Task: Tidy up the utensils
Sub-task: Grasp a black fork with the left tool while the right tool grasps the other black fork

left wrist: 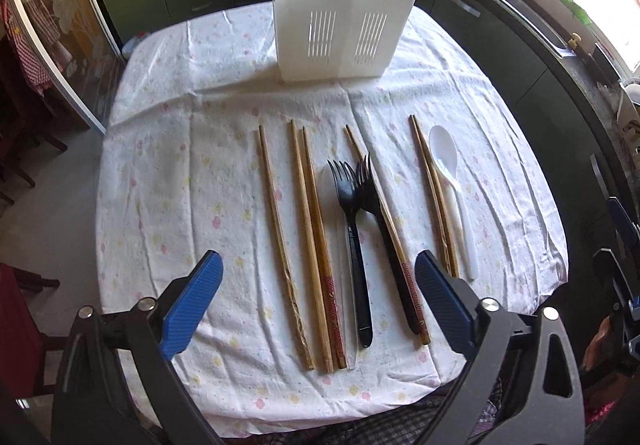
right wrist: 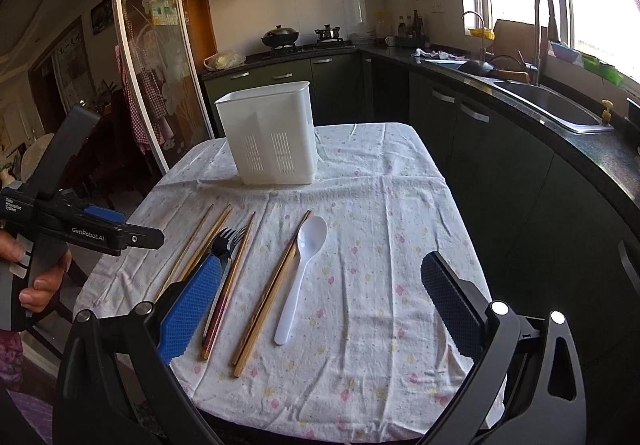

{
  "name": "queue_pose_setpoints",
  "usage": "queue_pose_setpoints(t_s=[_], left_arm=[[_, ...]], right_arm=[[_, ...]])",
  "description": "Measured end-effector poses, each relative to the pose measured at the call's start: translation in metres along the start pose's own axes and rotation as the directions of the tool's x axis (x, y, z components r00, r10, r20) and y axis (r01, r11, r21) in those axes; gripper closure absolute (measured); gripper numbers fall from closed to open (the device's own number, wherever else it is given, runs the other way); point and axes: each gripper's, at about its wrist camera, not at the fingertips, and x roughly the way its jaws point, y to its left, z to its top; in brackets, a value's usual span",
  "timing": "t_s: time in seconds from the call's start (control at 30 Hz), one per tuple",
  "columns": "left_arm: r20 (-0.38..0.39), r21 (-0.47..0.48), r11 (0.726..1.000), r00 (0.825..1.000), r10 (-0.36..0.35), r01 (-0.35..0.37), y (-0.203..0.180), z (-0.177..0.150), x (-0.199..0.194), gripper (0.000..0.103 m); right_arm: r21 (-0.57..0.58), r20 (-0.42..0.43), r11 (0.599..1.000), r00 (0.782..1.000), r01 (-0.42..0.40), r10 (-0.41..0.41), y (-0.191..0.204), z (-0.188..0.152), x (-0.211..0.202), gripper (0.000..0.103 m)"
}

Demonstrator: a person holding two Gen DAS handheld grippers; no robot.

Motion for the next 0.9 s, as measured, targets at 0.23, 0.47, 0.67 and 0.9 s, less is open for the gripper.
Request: queue_pose_setpoints(t_s=[0.23, 0.47, 0.67, 0.9], left_arm=[[-0.152, -0.020, 0.998, 0.986, -0.066, 0.064, -0.015, 0.003, 0.036, 0.049], [-0.178, 0.008, 0.997, 0.981, -0.072, 0.075, -0.036, 0.017, 0.043, 0.054], [-0.231, 0.008, 0.992, 0.966, -0.119, 0.125, -0.049, 0.021, 0.059, 0.058], [-0.236, -0.001, 0.998, 0.970, -0.066, 0.067, -0.044, 0.026, 0.073, 0.070]], right_arm=[[0.016, -0.006, 1.000, 1.000, 0.012, -0.012, -0.009, -0.003, 0.004, 0.004], [0.083, -0.053, 0.992, 0.994, -0.095, 0.099, -0.010, 0.014, 0.021, 0.031], [0.060, -0.099, 0.995, 0.991, -0.084, 0.090, -0.002, 0.020, 0.040, 0.048], [0.063, -0.088, 0.996, 0.994, -0.062, 0.067, -0.010, 0.016, 0.038, 0.048]])
